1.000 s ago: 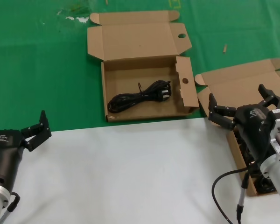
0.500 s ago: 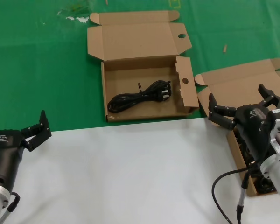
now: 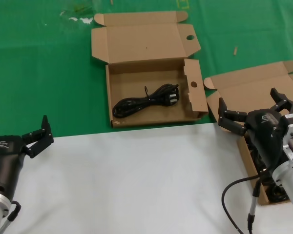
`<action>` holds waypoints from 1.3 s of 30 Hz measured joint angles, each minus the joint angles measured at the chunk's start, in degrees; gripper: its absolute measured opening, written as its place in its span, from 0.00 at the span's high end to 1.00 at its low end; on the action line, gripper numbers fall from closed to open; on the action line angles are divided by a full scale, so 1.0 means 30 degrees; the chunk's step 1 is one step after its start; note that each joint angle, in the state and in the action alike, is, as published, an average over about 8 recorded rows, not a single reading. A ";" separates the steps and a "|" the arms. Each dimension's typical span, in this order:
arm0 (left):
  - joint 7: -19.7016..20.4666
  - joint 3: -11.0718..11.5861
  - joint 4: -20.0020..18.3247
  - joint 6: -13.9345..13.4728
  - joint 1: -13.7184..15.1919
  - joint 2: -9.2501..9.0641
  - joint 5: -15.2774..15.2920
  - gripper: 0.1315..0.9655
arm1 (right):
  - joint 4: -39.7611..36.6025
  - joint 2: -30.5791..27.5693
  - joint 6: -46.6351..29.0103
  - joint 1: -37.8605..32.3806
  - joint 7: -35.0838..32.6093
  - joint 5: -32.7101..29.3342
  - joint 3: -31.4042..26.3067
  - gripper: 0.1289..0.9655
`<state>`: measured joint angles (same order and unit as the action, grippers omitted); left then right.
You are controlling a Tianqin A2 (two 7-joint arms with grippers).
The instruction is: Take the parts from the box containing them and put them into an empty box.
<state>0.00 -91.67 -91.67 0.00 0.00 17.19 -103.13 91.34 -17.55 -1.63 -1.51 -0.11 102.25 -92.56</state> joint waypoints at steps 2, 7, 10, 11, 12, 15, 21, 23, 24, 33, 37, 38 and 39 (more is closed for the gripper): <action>0.0000 0.0000 0.0000 0.0000 0.0000 0.0000 0.0000 0.00 | 0.0000 0.0000 0.0000 0.0000 0.0000 0.0000 0.0000 0.00; 0.0000 0.0000 0.0000 0.0000 0.0000 0.0000 0.0000 0.00 | 0.0000 0.0000 0.0000 0.0000 0.0000 0.0000 0.0000 0.00; 0.0000 0.0000 0.0000 0.0000 0.0000 0.0000 0.0000 0.00 | 0.0000 0.0000 0.0000 0.0000 0.0000 0.0000 0.0000 0.00; 0.0000 0.0000 0.0000 0.0000 0.0000 0.0000 0.0000 0.00 | 0.0000 0.0000 0.0000 0.0000 0.0000 0.0000 0.0000 0.00; 0.0000 0.0000 0.0000 0.0000 0.0000 0.0000 0.0000 0.00 | 0.0000 0.0000 0.0000 0.0000 0.0000 0.0000 0.0000 0.00; 0.0000 0.0000 0.0000 0.0000 0.0000 0.0000 0.0000 0.00 | 0.0000 0.0000 0.0000 0.0000 0.0000 0.0000 0.0000 0.00; 0.0000 0.0000 0.0000 0.0000 0.0000 0.0000 0.0000 0.00 | 0.0000 0.0000 0.0000 0.0000 0.0000 0.0000 0.0000 0.00; 0.0000 0.0000 0.0000 0.0000 0.0000 0.0000 0.0000 0.00 | 0.0000 0.0000 0.0000 0.0000 0.0000 0.0000 0.0000 0.00; 0.0000 0.0000 0.0000 0.0000 0.0000 0.0000 0.0000 0.00 | 0.0000 0.0000 0.0000 0.0000 0.0000 0.0000 0.0000 0.00; 0.0000 0.0000 0.0000 0.0000 0.0000 0.0000 0.0000 0.00 | 0.0000 0.0000 0.0000 0.0000 0.0000 0.0000 0.0000 0.00; 0.0000 0.0000 0.0000 0.0000 0.0000 0.0000 0.0000 0.00 | 0.0000 0.0000 0.0000 0.0000 0.0000 0.0000 0.0000 0.00; 0.0000 0.0000 0.0000 0.0000 0.0000 0.0000 0.0000 0.00 | 0.0000 0.0000 0.0000 0.0000 0.0000 0.0000 0.0000 0.00; 0.0000 0.0000 0.0000 0.0000 0.0000 0.0000 0.0000 0.00 | 0.0000 0.0000 0.0000 0.0000 0.0000 0.0000 0.0000 0.00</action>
<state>0.00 -91.67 -91.67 0.00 0.00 17.19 -103.13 91.34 -17.55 -1.63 -1.51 -0.11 102.25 -92.56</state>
